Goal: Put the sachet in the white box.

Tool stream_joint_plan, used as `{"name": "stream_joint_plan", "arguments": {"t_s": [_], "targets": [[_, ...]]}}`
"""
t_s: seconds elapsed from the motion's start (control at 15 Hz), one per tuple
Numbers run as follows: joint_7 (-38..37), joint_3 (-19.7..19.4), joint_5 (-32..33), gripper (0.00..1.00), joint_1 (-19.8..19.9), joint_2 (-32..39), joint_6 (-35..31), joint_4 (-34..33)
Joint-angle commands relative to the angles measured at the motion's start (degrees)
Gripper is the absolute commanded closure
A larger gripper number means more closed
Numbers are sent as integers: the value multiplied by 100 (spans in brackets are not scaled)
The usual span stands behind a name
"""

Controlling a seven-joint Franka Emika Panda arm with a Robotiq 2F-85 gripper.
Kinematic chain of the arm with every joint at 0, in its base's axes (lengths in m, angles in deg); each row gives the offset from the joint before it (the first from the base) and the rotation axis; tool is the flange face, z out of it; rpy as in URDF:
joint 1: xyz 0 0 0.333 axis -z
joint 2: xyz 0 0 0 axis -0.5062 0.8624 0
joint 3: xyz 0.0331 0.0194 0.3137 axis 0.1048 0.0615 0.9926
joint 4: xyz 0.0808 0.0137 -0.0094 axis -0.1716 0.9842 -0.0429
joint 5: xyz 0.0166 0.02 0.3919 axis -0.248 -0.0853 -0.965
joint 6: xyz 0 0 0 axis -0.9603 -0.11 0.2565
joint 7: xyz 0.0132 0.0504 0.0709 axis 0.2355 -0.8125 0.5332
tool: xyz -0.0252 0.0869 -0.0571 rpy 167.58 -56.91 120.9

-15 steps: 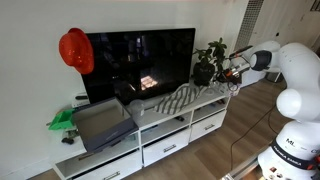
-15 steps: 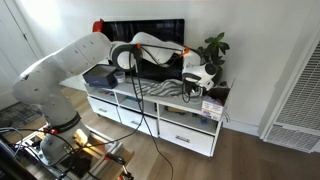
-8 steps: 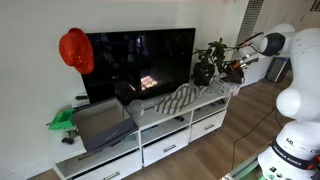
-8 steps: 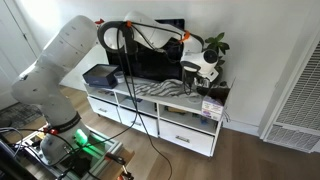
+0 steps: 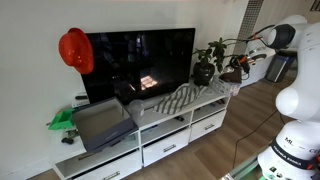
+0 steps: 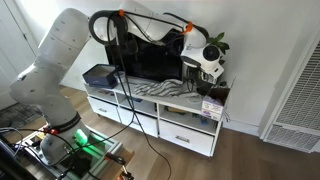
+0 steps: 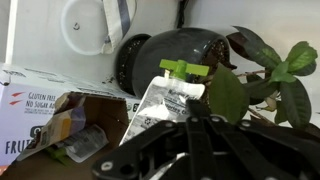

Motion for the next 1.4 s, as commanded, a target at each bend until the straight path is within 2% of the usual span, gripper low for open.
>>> {"name": "stream_joint_plan", "arguments": {"t_s": [0.0,0.33,0.53,0.87,1.33], "targets": [[93,156,-328,100,7,180,-180,-155],[-147,-21,-737,100,-256,763,-670,-704],[-179,130,-806,100,-198,1009,-1125,-935],[-554,146,-792,100,-222,1507,-1810,-1526],[-1194,80,-614,100,-282,2118,-2208,-2211]]}}
